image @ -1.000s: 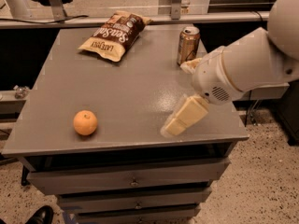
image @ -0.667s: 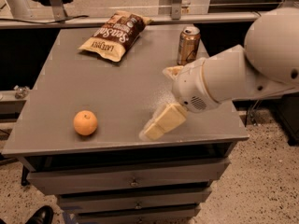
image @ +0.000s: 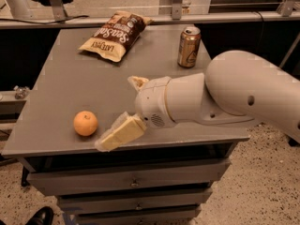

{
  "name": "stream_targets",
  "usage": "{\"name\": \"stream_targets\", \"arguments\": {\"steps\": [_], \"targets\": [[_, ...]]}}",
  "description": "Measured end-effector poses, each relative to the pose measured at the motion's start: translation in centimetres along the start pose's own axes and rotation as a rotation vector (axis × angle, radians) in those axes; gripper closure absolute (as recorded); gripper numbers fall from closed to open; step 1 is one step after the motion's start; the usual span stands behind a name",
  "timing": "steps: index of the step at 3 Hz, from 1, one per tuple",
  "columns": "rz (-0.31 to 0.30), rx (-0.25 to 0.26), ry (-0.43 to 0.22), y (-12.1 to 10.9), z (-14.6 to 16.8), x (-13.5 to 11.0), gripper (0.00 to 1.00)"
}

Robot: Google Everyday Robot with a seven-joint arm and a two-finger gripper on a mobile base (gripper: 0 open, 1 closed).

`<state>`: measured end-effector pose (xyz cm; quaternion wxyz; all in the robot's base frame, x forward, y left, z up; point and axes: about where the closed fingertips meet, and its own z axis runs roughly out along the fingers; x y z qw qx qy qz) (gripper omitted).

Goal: Move orange near orange can

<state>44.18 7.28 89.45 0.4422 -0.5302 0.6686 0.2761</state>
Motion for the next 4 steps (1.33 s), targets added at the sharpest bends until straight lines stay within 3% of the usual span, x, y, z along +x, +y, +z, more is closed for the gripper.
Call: {"name": "stream_targets", "arguments": {"steps": [1,4], "targets": [[-0.009,0.004,-0.007,0.2,0.3,-0.2,0.00],[-0.015,-0.027,-0.077,1.6,7.0,0.9,0.00]]}}
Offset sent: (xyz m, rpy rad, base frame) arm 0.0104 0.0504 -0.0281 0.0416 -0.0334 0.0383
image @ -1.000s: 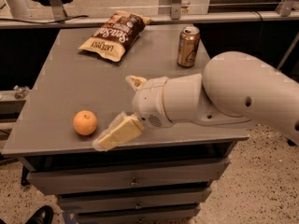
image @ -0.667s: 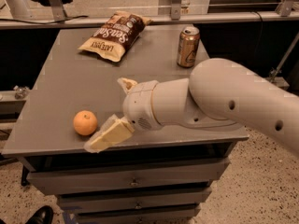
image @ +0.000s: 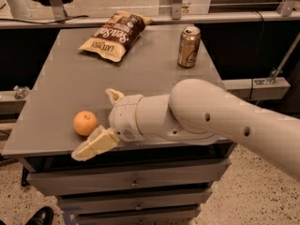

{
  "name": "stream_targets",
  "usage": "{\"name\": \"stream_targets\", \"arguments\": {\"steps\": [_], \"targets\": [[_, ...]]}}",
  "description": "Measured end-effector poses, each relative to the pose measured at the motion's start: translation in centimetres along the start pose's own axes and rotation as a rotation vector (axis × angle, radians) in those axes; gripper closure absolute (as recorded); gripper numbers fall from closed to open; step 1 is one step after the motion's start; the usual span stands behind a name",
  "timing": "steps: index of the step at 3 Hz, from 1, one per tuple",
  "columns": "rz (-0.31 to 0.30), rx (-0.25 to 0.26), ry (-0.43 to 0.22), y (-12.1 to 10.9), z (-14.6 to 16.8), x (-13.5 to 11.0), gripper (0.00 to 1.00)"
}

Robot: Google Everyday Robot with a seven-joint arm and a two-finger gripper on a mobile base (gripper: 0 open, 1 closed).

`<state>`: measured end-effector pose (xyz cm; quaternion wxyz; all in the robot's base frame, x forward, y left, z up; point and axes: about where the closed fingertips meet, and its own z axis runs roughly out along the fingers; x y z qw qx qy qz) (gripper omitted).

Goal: Move orange near orange can

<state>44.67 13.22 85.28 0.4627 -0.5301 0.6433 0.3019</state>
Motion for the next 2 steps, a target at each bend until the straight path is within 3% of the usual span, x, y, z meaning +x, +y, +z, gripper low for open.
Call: {"name": "stream_targets", "arguments": {"steps": [1,2], "targets": [[0.014,0.014,-0.025,-0.09,1.52,0.36,0.00],[0.041,0.035,-0.036,-0.37,2.26,0.60,0.16]]}}
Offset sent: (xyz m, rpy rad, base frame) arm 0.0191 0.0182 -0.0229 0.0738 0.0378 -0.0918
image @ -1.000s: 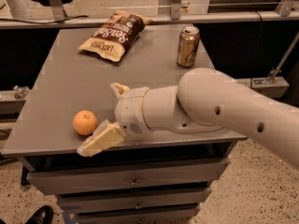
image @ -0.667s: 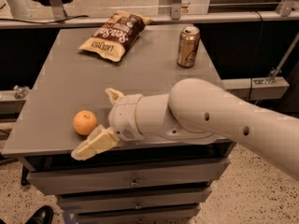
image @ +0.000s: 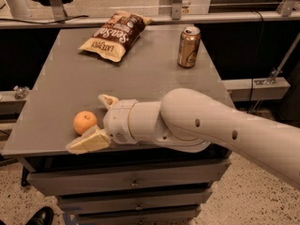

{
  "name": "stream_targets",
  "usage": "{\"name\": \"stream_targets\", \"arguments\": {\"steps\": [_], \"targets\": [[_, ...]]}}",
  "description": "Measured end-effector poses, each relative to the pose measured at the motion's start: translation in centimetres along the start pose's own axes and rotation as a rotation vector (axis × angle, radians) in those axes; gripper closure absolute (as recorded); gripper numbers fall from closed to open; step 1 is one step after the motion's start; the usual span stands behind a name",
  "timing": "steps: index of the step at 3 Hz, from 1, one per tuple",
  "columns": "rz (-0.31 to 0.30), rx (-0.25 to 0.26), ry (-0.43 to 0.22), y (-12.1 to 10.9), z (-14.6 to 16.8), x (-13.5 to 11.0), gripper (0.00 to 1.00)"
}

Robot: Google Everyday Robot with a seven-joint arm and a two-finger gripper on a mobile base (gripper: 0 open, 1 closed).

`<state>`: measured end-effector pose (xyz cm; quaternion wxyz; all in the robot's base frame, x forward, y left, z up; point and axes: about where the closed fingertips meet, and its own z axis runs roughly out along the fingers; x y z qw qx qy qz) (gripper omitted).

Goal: Move orange near orange can

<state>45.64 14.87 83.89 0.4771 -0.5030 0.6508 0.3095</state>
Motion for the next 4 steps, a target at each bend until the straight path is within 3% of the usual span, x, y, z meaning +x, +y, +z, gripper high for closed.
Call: {"name": "stream_targets", "arguments": {"steps": [2,3,4], "targets": [[0.036,0.036,-0.004,-0.4,0.0,0.4,0.62],[0.034,0.081,0.005,-1.4,-1.7,0.3,0.87],[0.009,0.172,0.022,-3.8,-6.0,-0.8,1.00]]}}
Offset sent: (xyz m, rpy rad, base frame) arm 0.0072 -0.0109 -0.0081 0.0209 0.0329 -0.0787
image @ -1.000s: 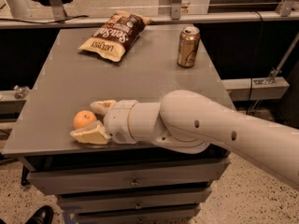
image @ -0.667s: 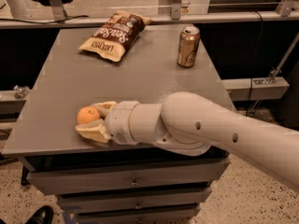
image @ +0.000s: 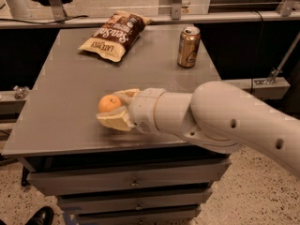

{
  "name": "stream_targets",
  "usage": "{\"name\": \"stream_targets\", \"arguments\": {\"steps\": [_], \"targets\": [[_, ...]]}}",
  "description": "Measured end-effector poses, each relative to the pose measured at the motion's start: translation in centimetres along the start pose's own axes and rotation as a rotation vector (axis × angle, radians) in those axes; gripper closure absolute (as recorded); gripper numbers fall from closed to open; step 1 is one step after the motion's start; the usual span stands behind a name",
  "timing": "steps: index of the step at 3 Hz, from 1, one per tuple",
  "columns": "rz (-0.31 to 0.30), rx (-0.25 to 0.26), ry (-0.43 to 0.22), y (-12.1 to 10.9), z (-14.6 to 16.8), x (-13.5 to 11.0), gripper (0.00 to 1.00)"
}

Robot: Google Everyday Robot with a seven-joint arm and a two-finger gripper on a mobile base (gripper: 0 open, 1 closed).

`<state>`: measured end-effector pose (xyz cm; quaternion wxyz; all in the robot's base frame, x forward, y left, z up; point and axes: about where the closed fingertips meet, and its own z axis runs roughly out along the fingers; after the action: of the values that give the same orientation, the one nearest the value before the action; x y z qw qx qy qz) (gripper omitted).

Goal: Move orange near orange can

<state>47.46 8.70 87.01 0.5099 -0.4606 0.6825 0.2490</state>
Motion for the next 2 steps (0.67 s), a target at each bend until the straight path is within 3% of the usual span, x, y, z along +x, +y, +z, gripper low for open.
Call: {"name": "stream_targets", "arguments": {"steps": [1,2], "targets": [[-0.042,0.146,0.015,-4.47,-6.64,-2.44,1.00],[-0.042,0.144,0.015,-4.38,-6.54,-2.45,1.00]]}}
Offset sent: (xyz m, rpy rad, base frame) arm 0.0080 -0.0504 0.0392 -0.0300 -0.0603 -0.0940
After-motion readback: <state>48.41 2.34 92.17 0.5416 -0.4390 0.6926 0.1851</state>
